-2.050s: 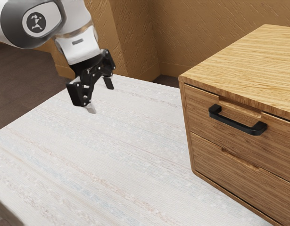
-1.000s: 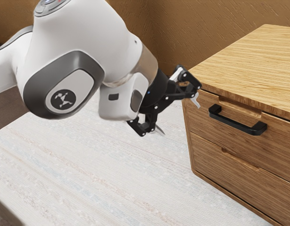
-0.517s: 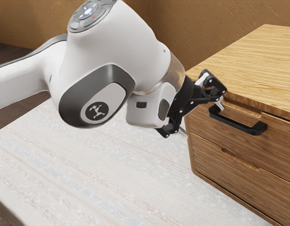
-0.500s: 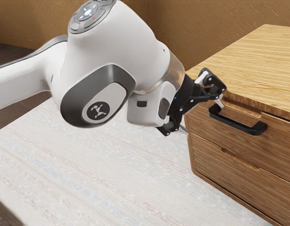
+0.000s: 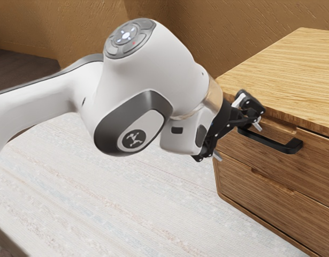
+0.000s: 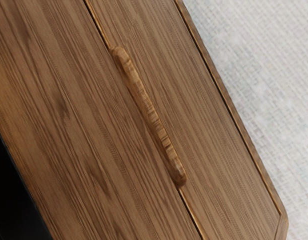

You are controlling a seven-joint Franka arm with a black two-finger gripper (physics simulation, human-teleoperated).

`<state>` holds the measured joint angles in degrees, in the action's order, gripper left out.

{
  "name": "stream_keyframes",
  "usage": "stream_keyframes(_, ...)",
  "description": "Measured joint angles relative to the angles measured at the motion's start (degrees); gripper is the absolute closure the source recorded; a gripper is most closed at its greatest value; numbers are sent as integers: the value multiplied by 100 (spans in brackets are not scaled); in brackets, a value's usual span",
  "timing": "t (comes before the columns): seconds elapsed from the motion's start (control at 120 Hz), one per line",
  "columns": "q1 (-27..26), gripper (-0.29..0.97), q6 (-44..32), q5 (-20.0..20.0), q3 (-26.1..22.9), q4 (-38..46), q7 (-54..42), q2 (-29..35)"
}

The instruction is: Pull the drawer handle with one arm to open the drawer

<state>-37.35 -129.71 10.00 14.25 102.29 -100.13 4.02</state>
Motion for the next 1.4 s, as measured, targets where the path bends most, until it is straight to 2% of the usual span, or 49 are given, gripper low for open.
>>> stream_keyframes(0.092,-7,-23,-4,19,4,140,-14,75)
stream_keyframes(0.183,2,0,-9,18,-10,335,-18,291)
stream_keyframes(0.208,1,1,-12,16,-14,373,-20,341)
stream_keyframes(0.942,84,1,106,62,-338,1381,-38,1499)
stream_keyframes(1.142,475,0,210,67,-703,1724,-23,1756)
stream_keyframes(1.267,1042,3,248,52,-1285,1944,-8,2061)
stream_keyframes(1.4,1146,2,297,21,-1397,2080,6,2222)
